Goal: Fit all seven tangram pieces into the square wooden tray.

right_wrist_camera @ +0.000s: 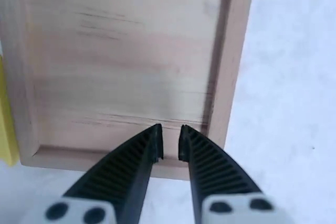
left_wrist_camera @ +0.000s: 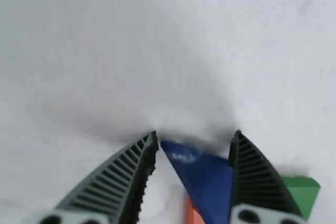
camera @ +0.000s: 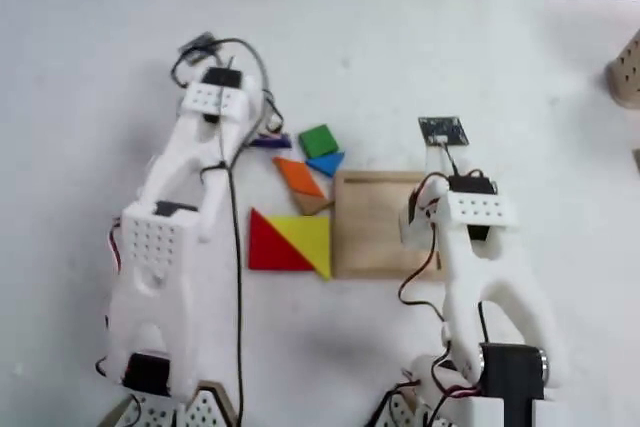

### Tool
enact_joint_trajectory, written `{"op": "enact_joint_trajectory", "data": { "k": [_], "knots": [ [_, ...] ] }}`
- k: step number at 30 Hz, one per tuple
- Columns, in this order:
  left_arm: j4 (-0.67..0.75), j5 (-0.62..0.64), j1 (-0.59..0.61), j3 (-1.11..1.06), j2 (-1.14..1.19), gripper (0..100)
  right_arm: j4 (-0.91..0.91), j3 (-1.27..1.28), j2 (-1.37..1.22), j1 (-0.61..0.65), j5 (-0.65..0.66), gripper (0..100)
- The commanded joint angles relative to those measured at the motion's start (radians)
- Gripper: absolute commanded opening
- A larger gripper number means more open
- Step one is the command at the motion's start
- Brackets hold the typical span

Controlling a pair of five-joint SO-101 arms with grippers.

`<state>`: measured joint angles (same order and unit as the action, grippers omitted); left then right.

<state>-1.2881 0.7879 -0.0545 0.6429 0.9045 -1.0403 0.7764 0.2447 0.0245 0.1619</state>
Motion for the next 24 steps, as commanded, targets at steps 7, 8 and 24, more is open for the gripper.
{"op": "enact_joint_trajectory", "data": {
  "k": [7, 8, 24],
  "knots": [
    [-0.299, -0.114, 0.180, 0.367, 0.082, 24, 0.012, -0.006, 0.007, 0.018, 0.009, 5.7],
    [-0.338, -0.115, 0.170, 0.385, 0.082, 24, 0.012, -0.006, 0.010, 0.013, 0.009, 5.7],
    [-0.489, -0.255, -0.093, 0.404, -0.002, 24, 0.012, -0.008, 0.016, 0.005, 0.063, 5.6]
  ]
}}
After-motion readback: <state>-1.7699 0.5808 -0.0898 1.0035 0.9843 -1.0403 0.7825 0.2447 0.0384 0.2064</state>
